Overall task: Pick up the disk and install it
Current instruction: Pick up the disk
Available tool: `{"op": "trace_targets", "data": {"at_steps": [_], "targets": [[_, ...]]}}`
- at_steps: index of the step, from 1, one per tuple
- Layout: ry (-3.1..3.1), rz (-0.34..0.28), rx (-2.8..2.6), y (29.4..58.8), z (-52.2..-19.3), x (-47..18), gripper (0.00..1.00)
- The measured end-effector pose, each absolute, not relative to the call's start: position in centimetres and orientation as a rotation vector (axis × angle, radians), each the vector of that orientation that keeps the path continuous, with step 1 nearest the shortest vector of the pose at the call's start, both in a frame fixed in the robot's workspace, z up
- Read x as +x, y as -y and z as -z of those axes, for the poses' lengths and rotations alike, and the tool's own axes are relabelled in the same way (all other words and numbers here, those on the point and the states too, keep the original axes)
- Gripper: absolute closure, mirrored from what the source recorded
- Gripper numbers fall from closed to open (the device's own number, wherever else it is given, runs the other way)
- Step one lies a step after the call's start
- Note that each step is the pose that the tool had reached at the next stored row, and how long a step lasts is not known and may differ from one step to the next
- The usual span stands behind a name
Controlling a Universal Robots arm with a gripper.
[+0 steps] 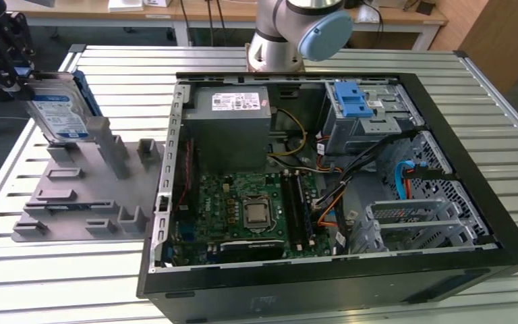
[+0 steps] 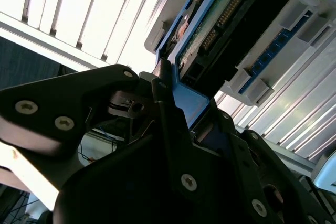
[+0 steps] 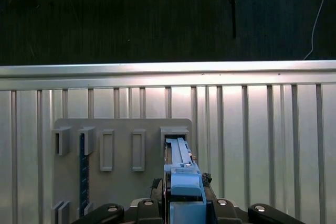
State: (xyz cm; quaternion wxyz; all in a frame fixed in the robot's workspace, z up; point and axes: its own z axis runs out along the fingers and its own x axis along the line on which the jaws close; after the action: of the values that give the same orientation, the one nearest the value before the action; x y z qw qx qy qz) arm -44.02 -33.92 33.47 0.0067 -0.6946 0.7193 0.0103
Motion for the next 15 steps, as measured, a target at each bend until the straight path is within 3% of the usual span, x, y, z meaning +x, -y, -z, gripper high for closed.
{"op": "trace_targets", "data": {"at_steps": [15], "targets": [[-2.25,-0.033,-2.173,33.91,-34.33,-44.03,0.64]]}}
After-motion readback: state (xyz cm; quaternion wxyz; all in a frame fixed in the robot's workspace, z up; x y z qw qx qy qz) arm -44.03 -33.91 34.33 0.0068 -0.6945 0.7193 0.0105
